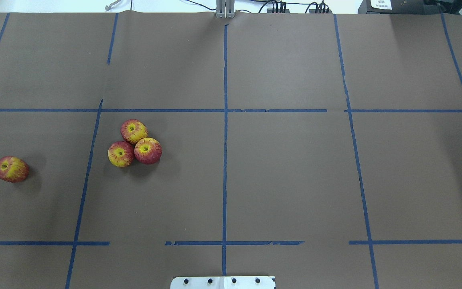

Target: Stack apples

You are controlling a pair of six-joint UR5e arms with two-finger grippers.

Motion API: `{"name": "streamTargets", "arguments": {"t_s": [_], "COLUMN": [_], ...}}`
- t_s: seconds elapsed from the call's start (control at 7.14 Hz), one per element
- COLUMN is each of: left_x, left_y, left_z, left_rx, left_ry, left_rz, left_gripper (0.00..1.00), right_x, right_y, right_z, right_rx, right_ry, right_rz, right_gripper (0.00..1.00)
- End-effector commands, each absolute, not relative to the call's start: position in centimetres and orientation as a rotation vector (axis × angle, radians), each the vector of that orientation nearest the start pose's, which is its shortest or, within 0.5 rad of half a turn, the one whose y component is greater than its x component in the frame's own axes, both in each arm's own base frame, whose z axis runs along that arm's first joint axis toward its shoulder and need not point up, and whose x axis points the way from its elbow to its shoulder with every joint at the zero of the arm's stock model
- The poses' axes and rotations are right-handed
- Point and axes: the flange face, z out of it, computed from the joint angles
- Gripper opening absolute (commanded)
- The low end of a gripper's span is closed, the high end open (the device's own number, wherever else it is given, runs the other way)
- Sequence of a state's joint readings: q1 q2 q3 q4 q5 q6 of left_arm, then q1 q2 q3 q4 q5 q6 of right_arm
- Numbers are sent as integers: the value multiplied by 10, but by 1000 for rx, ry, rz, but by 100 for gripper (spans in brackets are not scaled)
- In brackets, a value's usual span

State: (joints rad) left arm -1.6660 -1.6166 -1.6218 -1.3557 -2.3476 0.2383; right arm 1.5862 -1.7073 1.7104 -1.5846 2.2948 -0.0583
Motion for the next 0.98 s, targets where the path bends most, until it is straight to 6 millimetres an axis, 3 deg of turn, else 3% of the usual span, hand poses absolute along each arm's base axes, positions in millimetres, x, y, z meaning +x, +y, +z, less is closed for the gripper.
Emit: {"name": "streamTargets", "arguments": {"t_s": [0.0,0.14,0.28,0.56,0.7,0.84], "left_x": [-111,-109,-108,-107,-104,-78], "left_y": [-494,-498,-497,-477,-478,-466], "left_z": [628,625,605,628,624,631], "left_rx": [31,33,69,89,207,240], "left_ry": [786,773,772,779,760,802], "left_rz": [97,105,114,125,178,238], "left_gripper": [100,100,100,100,100,100], "right_x": [74,74,74,74,74,74], "right_y": [-432,-432,-432,-432,-432,-432], "right_z": [658,658,658,658,658,658], "right_rx": [16,16,16,16,16,16], "right_ry": [-724,-724,-724,-724,-724,-724], "right_rz": [-37,-37,-37,-37,-37,-37], "right_gripper": [100,100,100,100,100,100]}}
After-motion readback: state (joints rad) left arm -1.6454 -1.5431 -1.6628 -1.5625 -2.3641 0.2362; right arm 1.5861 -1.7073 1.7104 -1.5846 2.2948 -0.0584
